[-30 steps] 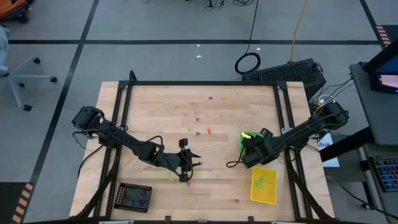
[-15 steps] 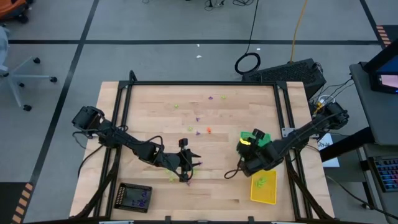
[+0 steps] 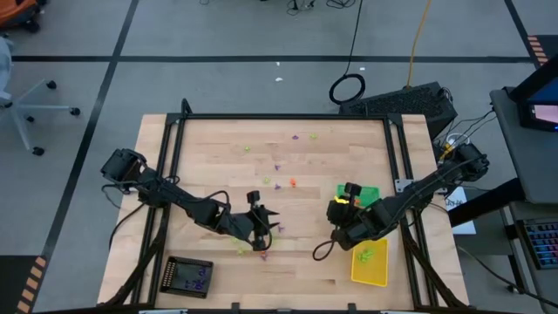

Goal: Sort Halloween decoration
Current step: Put the orange skeleton toy into the green bin

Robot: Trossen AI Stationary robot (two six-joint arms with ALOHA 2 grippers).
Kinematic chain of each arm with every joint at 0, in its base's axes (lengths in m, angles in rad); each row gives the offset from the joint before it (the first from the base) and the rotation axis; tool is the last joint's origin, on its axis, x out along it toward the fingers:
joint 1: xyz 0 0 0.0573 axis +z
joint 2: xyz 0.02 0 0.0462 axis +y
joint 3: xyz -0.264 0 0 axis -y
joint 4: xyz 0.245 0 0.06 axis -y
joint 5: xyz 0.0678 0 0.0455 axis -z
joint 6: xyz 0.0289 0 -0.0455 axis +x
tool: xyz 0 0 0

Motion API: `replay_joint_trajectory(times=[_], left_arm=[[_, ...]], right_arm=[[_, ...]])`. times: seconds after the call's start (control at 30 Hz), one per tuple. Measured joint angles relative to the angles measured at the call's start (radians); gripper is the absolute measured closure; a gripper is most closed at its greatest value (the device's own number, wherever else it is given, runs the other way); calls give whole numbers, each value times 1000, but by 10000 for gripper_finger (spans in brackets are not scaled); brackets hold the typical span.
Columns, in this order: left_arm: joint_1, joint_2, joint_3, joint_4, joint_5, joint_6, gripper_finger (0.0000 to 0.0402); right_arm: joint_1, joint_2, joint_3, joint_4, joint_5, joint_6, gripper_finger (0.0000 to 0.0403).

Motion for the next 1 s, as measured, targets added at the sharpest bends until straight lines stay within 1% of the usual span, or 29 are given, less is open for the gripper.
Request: replay_joint_trajectory(times=[0.1, 0.2, 0.43, 0.53, 0.63, 0.73, 0.9, 1.0], left_arm=[[0, 0, 0, -26, -76, -44, 274], [4, 0, 0, -91, -120, -100, 274], [54, 0, 0, -355, -134, -335, 274], [83, 0, 0, -464, -101, -412, 274], [110, 0, 0, -517, -29, -437, 274], [126, 0, 0, -542, 21, -421, 274], [123, 0, -1, -628, 4, -395, 274], [113, -13, -27, -641, -18, -394, 274]], right_arm=[[0, 0, 0, 14, 0, -34, 298], [0, 0, 0, 20, 0, -43, 298], [0, 0, 0, 20, 0, -60, 298], [0, 0, 0, 20, 0, -61, 298], [0, 0, 0, 20, 0, -62, 298], [0, 0, 0, 20, 0, -65, 298], [0, 0, 0, 19, -1, -65, 298], [0, 0, 0, 19, -3, -65, 298]])
